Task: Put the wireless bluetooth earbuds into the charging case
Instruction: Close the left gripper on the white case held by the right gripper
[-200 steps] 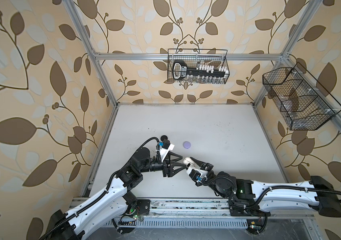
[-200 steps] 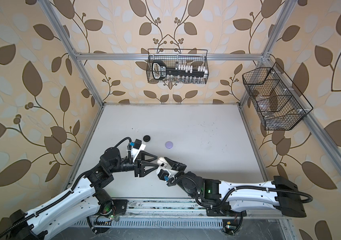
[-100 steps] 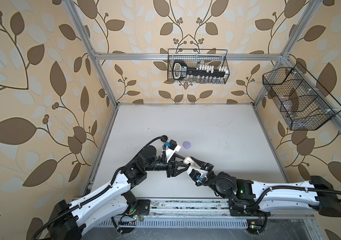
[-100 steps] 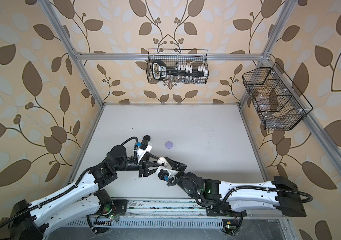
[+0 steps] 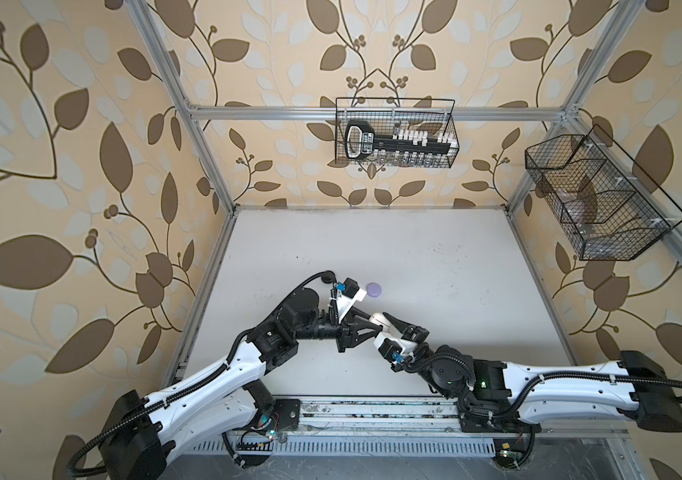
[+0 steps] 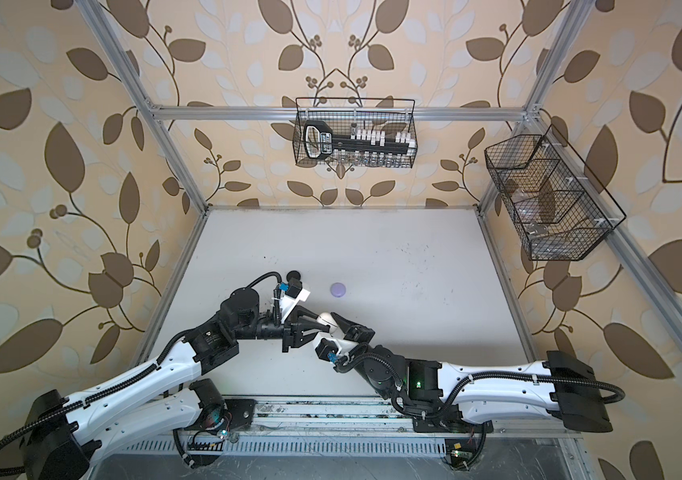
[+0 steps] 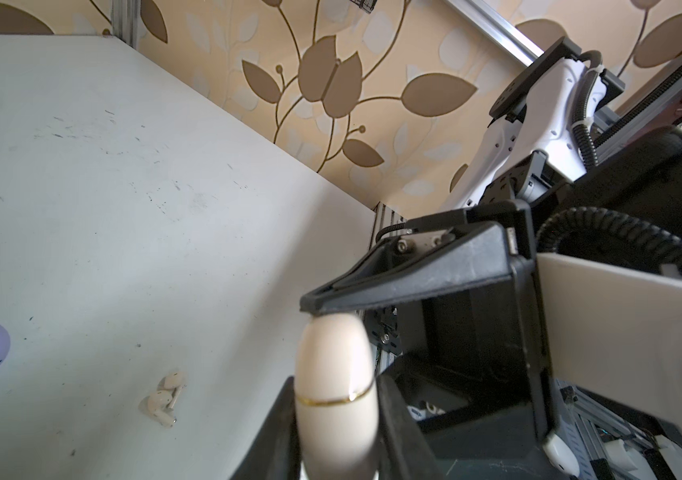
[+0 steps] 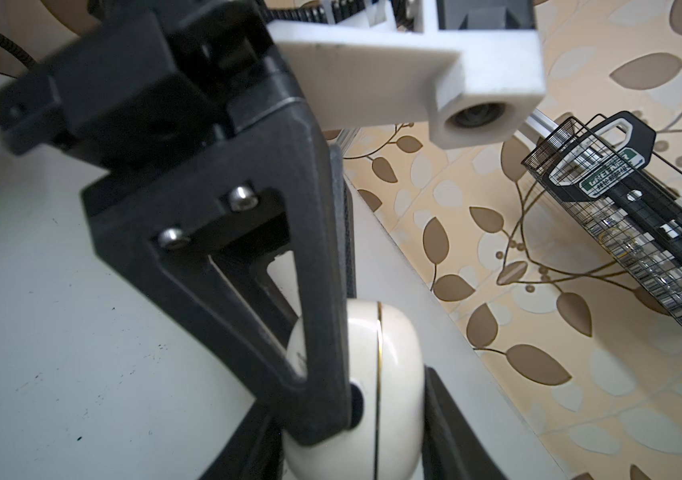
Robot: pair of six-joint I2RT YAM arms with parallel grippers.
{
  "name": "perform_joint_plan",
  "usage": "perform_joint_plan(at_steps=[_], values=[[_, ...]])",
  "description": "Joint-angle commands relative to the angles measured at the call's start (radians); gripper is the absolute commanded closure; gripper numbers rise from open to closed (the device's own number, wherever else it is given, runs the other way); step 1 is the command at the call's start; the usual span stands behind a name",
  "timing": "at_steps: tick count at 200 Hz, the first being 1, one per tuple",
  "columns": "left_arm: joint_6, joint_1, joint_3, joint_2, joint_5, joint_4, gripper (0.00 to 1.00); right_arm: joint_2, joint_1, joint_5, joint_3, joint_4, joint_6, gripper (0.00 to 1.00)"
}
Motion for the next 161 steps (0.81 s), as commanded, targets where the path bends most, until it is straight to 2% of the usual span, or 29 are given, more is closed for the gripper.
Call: perform_joint_plan(at_steps=[1, 34, 54, 66, 93, 114, 139, 161], values=[[0.028, -0.022, 0.047, 0.003, 0.018, 0.015, 0.74, 0.009, 0.008, 0.008, 0.04, 0.04, -0.018, 0.73], [0.028, -0.022, 0.047, 0.003, 0.01, 0.018, 0.75, 0.017, 0.011, 0.007, 0.042, 0.041, -0.022, 0.73], [0.033, -0.023, 0.046, 0.006, 0.003, 0.023, 0.82, 0.025, 0.015, 0.008, 0.045, 0.042, -0.023, 0.71], [0.044, -0.023, 0.046, 0.008, -0.005, 0.026, 0.87, 0.026, 0.016, 0.014, 0.05, 0.035, -0.011, 0.64], [0.093, -0.023, 0.019, -0.009, -0.096, 0.048, 0.99, 0.0, 0.016, -0.009, 0.055, -0.012, 0.042, 0.38], [0.161, -0.023, -0.019, -0.033, -0.214, 0.047, 1.0, -0.078, 0.015, -0.084, 0.021, -0.015, 0.078, 0.28], [0.255, -0.023, -0.081, -0.056, -0.277, 0.083, 1.0, -0.19, 0.014, -0.125, -0.025, -0.007, 0.102, 0.23], [0.326, -0.023, -0.102, -0.069, -0.207, 0.083, 1.0, -0.276, -0.02, -0.17, -0.044, -0.032, 0.136, 0.24]])
